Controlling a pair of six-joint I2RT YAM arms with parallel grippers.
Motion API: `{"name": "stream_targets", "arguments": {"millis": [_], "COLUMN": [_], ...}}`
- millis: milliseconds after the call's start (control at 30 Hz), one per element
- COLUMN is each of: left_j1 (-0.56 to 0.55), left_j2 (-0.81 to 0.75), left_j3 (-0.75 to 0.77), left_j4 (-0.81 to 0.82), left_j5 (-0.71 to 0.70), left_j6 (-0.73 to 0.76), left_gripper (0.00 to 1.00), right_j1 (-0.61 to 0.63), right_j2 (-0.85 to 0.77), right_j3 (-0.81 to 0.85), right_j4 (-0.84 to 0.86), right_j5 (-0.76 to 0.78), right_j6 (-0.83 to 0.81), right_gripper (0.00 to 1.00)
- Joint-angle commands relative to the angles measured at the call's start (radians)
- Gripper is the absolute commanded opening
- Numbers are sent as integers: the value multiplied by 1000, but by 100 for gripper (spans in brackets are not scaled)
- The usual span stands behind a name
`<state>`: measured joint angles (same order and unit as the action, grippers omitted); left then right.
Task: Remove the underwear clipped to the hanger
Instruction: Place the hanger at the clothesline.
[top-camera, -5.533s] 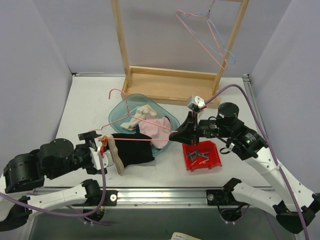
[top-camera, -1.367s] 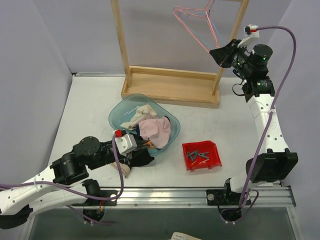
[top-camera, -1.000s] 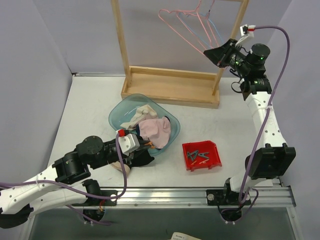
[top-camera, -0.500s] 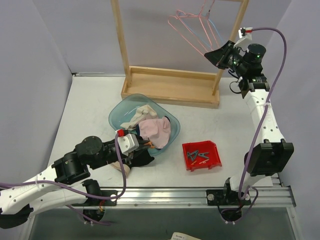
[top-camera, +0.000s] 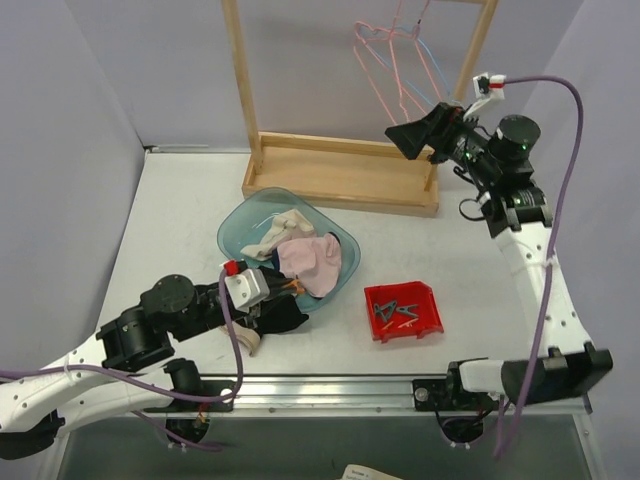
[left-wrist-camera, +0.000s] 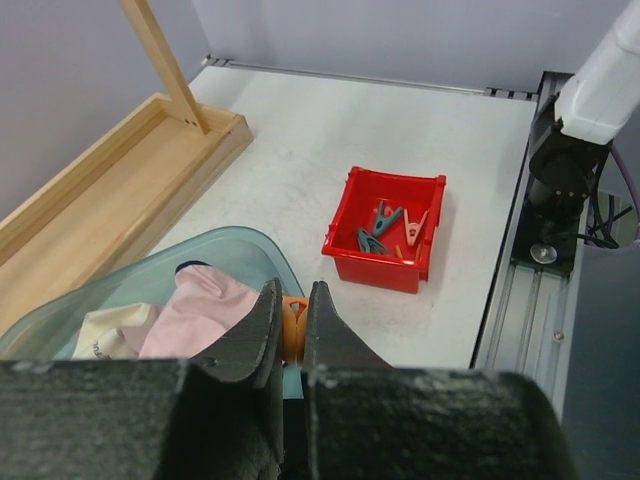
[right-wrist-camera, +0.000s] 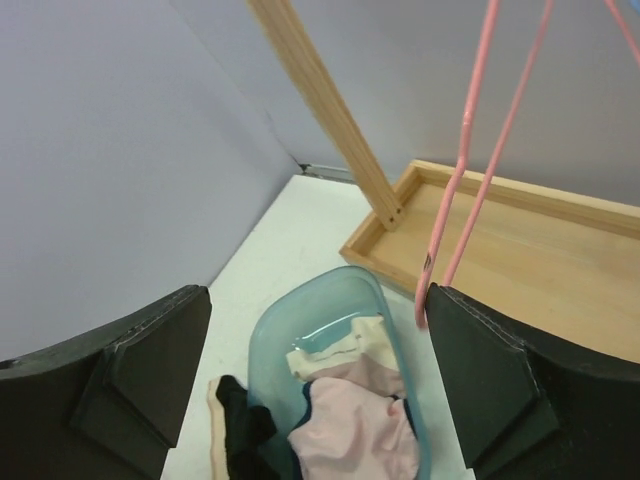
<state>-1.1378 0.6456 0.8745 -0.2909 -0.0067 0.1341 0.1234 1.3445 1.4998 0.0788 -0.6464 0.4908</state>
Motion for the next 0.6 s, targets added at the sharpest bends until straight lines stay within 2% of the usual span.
{"name": "stream_targets", "arguments": {"millis": [0, 133, 233, 400, 567], "left_j1": [-4, -2, 1, 24, 46], "left_j2": [-29, 14, 158, 515, 831], "left_j3": [17, -29, -39, 38, 206], "left_j4": [45, 145, 275, 548, 659], "left_j5": [-32, -23, 32, 180, 298], "left_j6": [-1, -71, -125, -182, -226], "left_gripper": [3, 3, 3, 3, 3], "right_j1": [27, 28, 28, 28, 28], "right_j2": [-174, -304, -396, -522, -588], "right_j3": [-64, -183, -263, -338, -365], "right_j4": [42, -6, -72, -217, -310], "right_j5": [-1, 60, 203, 405, 504], "right_j6": [-9, -14, -49, -96, -115], "right_gripper": [95, 99, 100, 100, 100]}}
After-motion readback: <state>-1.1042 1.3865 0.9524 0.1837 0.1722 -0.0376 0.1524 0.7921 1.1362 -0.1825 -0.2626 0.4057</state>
